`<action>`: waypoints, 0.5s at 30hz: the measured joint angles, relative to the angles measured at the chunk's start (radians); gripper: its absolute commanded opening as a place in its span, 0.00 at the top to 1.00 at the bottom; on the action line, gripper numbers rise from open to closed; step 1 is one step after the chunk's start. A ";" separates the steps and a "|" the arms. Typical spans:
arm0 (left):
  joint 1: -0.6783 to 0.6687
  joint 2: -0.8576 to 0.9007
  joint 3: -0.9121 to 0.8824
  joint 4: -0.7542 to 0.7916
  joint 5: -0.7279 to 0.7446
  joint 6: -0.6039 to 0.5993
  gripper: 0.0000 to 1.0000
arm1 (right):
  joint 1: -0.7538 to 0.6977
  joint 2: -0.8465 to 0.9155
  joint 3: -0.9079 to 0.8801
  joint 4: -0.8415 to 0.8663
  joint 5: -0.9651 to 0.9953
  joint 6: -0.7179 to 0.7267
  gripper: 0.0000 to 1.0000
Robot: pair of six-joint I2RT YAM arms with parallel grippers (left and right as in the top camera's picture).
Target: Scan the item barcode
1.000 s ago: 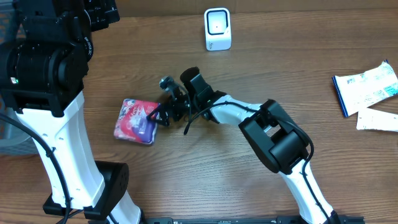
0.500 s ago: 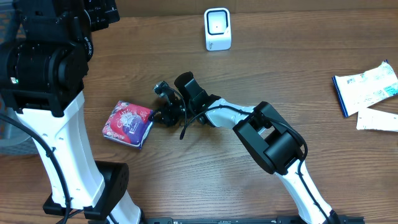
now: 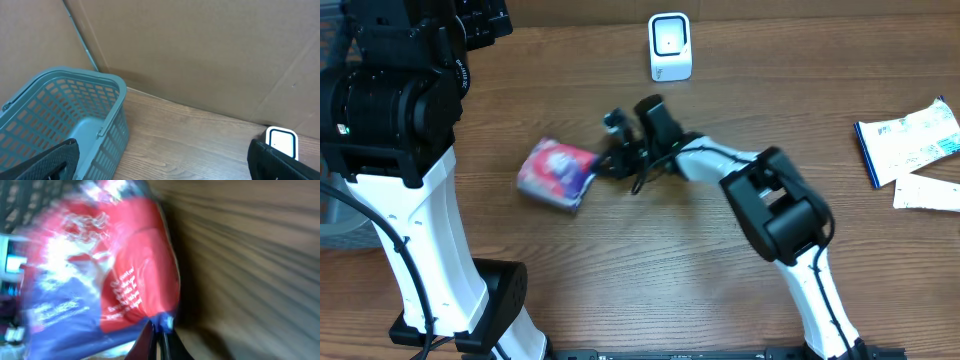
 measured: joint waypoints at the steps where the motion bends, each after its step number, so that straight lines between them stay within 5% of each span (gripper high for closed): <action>1: 0.000 0.000 0.000 0.000 0.000 0.000 0.00 | -0.023 -0.005 0.000 -0.048 -0.004 -0.014 0.96; 13: 0.000 0.000 0.000 0.000 0.000 0.000 0.00 | -0.294 -0.305 0.001 -0.600 0.042 -0.278 0.96; 14: 0.000 0.000 0.000 0.000 0.000 0.001 0.00 | -0.306 -0.345 0.001 -0.637 0.048 -0.292 0.82; 15: 0.000 0.000 0.000 0.000 0.000 0.000 0.00 | -0.314 -0.379 0.001 -0.655 0.053 -0.298 0.22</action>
